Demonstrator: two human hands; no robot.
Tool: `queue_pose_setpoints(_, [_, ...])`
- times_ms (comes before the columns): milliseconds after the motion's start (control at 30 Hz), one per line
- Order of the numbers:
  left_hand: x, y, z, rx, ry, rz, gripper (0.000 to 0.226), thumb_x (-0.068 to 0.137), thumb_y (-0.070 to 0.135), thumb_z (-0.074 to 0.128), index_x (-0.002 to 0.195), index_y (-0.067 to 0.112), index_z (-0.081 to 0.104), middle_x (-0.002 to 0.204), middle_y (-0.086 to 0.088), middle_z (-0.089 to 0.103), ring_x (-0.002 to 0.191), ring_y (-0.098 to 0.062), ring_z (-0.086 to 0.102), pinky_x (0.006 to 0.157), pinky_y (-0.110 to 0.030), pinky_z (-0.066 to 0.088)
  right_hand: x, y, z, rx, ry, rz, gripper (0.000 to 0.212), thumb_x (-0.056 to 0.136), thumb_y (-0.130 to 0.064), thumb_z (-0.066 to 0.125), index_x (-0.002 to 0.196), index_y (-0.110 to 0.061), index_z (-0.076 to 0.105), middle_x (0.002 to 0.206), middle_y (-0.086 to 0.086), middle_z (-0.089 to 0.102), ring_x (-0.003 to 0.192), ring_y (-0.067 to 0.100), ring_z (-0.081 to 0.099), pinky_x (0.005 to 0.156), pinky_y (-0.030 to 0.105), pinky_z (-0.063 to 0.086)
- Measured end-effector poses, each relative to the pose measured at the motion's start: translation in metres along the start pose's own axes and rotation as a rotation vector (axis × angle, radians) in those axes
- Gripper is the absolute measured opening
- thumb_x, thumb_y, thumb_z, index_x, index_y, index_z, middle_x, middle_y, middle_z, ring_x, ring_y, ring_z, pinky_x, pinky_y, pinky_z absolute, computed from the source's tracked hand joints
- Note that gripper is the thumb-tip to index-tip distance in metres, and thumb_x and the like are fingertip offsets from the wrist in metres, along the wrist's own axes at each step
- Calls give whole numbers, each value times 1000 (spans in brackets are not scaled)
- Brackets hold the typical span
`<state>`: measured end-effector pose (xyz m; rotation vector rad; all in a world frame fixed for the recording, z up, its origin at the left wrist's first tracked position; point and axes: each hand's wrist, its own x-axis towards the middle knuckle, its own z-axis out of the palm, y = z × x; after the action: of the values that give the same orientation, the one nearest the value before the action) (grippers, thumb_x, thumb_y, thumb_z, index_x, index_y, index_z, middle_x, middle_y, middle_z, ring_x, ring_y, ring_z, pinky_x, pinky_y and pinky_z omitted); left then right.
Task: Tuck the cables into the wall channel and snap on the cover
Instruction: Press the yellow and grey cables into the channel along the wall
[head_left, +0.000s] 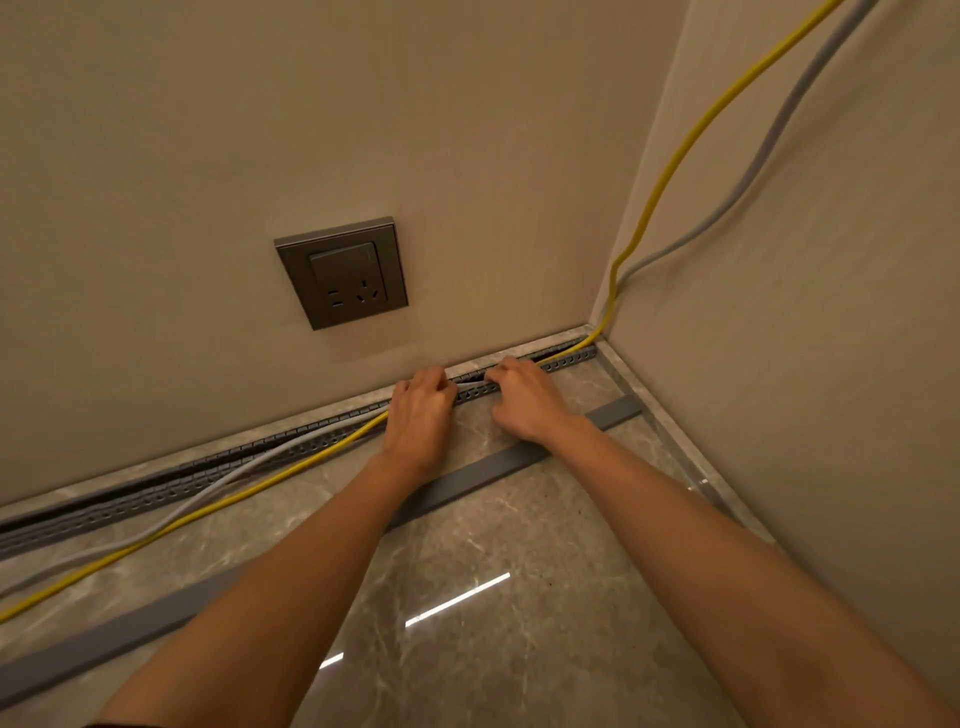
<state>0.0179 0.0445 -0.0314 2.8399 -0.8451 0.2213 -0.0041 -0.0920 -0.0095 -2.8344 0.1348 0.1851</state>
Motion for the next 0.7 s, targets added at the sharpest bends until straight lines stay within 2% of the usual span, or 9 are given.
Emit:
queue_pose_setpoints(67, [0, 1, 2, 50, -21, -28, 19, 86, 4, 56, 103, 4, 65, 108, -16, 59, 105, -32, 54, 82, -38, 41, -2, 0, 1, -2, -4, 18, 49, 86, -15, 54, 135, -10, 48, 135, 15, 46, 127, 32, 41, 110, 38, 34])
queue_pose_setpoints(133, [3, 0, -2, 91, -54, -32, 21, 89, 5, 53, 107, 4, 64, 112, -15, 58, 108, -31, 52, 87, -38, 39, -3, 1, 3, -31, -19, 22, 50, 87, -16, 53, 137, -11, 45, 138, 15, 41, 128, 33, 38, 110, 41, 34])
queue_pose_setpoints(200, [8, 1, -7, 128, -87, 15, 16, 82, 3, 62, 96, 1, 70, 102, -17, 65, 98, -32, 59, 84, -37, 44, -3, 0, 3, -71, -35, 30, 50, 88, -15, 52, 137, -12, 43, 140, 16, 37, 129, 35, 36, 110, 43, 34])
queue_pose_setpoints(267, [10, 1, -13, 202, -113, 83, 14, 62, 4, 79, 75, 3, 74, 78, -14, 71, 77, -30, 67, 71, -30, 52, -2, -2, 3, -107, -52, 31, 50, 88, -15, 51, 137, -12, 41, 142, 17, 35, 131, 37, 35, 110, 44, 33])
queue_pose_setpoints(300, [10, 2, -15, 243, -126, 100, 16, 63, 4, 78, 78, 5, 74, 80, -13, 71, 80, -29, 67, 72, -30, 52, -2, -2, 3, -115, -61, 29, 50, 89, -15, 51, 138, -11, 40, 143, 18, 35, 131, 37, 34, 110, 44, 32])
queue_pose_setpoints(400, [10, 2, -10, 286, -256, 56, 27, 91, 2, 47, 114, 4, 59, 118, -15, 62, 112, -31, 55, 94, -37, 42, -2, 1, 3, -118, -94, 15, 54, 89, -17, 51, 140, -12, 36, 145, 17, 34, 132, 38, 32, 111, 44, 31])
queue_pose_setpoints(533, [15, 5, -15, 247, -284, 1, 27, 93, 0, 43, 116, 1, 58, 121, -17, 60, 111, -33, 57, 89, -40, 47, -1, 7, 0, -134, -155, -11, 62, 88, -22, 53, 145, -14, 30, 151, 14, 29, 139, 34, 28, 117, 42, 25])
queue_pose_setpoints(600, [13, 5, -18, 220, -293, 4, 27, 94, 1, 44, 117, 2, 57, 121, -17, 59, 112, -33, 57, 88, -41, 48, -2, 8, -4, -71, -133, -12, 58, 87, -19, 53, 142, -9, 36, 148, 14, 37, 136, 33, 35, 115, 40, 29])
queue_pose_setpoints(700, [5, 0, -17, 175, -261, 8, 25, 92, 1, 44, 115, 1, 55, 122, -19, 54, 109, -34, 56, 87, -42, 46, -4, 15, -10, -2, 36, -2, 39, 87, -10, 50, 124, 1, 52, 130, 19, 54, 123, 35, 49, 105, 40, 39])
